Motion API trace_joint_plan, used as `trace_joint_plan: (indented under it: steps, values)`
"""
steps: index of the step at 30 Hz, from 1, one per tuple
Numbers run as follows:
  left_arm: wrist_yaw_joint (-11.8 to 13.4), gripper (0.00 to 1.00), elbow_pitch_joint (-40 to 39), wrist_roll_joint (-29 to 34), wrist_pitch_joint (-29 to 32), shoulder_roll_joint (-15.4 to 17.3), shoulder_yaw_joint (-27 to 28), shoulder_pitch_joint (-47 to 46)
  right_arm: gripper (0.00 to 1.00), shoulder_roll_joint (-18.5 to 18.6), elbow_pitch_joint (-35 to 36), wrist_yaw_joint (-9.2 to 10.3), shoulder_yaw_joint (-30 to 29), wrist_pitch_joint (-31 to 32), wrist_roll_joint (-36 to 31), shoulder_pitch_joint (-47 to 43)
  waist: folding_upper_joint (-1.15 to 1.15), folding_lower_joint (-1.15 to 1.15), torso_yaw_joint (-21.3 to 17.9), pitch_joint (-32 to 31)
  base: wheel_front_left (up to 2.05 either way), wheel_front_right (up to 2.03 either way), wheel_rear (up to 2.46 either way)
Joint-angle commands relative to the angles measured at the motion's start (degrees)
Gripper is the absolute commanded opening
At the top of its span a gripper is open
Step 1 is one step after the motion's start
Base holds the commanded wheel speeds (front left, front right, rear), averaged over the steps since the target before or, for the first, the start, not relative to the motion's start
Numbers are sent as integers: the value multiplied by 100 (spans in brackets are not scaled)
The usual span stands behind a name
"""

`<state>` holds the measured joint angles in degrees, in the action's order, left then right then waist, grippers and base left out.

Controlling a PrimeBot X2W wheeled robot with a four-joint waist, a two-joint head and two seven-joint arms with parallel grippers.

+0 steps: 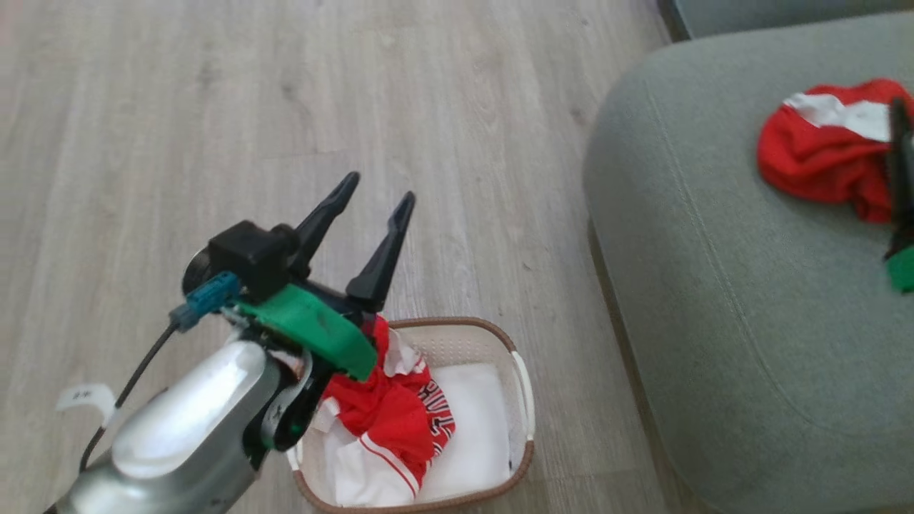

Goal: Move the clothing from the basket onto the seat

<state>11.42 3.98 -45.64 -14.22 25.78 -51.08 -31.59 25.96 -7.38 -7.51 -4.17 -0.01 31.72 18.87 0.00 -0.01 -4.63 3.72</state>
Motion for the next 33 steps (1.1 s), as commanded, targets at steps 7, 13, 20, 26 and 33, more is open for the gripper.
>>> trace_joint_plan:
  steps: [7,13,20,26,33]
  values:
    - [251,100,-167,117,-76,227,840,353,100,-648,1032,2,-122,38,-272,-839,0,1,315,-269,0,0,0]
    - [424,100,-246,448,-77,227,1507,986,100,-939,1398,2,168,-139,-298,-1379,0,1,394,-337,0,0,0]
    - [482,100,-391,996,-77,131,2443,1837,100,-1029,1377,2,593,-735,-276,-1692,0,1,423,-360,0,0,0]
    - [334,100,-437,1340,-77,-42,3089,2427,100,-1195,1243,2,773,-1120,-338,-1874,0,1,439,-373,0,0,0]
    - [8,100,-367,1792,-77,-388,3626,2915,100,-1434,1077,2,907,-1400,-499,-1994,0,1,455,-391,0,0,0]
